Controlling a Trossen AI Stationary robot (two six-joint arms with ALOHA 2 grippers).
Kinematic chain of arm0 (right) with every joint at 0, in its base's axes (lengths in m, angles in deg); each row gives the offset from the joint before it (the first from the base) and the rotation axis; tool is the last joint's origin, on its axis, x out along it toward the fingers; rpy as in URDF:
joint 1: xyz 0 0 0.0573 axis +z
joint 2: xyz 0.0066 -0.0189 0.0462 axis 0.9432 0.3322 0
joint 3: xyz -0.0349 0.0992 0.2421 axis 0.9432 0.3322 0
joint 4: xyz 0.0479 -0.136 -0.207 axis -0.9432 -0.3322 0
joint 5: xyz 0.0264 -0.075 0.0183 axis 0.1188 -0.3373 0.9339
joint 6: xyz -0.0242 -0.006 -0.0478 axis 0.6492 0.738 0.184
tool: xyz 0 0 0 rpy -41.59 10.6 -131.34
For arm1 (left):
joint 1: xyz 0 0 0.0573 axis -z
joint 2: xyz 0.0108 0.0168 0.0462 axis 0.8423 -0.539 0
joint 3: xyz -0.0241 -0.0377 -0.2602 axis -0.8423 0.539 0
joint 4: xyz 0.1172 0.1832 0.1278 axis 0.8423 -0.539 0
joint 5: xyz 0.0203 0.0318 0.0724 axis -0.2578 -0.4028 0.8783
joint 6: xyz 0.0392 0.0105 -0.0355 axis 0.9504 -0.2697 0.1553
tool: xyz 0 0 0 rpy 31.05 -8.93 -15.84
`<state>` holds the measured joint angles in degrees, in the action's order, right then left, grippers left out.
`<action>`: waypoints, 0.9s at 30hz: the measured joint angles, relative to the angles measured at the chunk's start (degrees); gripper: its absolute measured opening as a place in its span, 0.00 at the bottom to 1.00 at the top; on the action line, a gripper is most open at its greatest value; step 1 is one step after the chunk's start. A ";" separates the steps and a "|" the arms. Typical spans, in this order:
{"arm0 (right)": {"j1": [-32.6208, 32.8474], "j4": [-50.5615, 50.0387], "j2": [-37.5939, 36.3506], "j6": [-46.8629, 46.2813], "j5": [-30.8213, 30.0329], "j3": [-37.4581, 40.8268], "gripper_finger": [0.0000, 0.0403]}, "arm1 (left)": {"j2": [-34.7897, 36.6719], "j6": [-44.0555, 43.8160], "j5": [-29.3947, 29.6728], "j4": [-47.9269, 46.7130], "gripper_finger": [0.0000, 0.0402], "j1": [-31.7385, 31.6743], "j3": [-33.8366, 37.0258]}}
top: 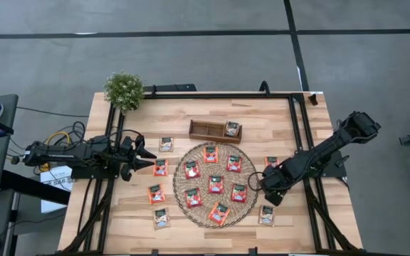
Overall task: Pick & Place Tea
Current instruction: Put the brown tea bag into the right section of the wooden organizer
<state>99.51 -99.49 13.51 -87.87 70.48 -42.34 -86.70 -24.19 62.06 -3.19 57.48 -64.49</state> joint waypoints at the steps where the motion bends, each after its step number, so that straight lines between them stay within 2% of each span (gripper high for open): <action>1: 0.00 -1.46 0.00 0.17 0.01 -1.17 0.01 | 0.00 0.00 0.02 0.02 0.32 0.00 0.00; 6: -0.02 -10.48 -0.07 2.36 -0.45 -8.36 0.01 | 0.00 0.00 0.00 0.02 0.32 -0.01 0.00; 9: -0.05 -16.38 -0.09 3.65 -4.25 -13.90 0.00 | -0.02 0.00 0.02 0.02 0.32 0.00 0.00; 14: -2.18 -24.66 0.23 6.17 -18.59 -22.95 0.00 | 0.00 0.00 0.00 0.00 0.32 0.00 0.00; 18: -6.56 -27.35 2.47 12.93 -31.12 -28.00 0.00 | -0.01 0.04 0.00 0.02 0.32 0.00 0.00; 24: -16.88 -25.52 8.94 25.46 -45.53 -32.69 0.00 | -0.02 0.07 0.00 0.00 0.32 0.00 0.00; 27: -22.31 -19.76 12.36 32.08 -49.20 -34.62 0.00 | -0.01 0.11 0.00 0.00 0.32 0.00 -0.01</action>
<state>77.19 -119.25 25.86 -55.79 21.29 -76.96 -86.71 -24.07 62.06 -3.20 57.48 -64.50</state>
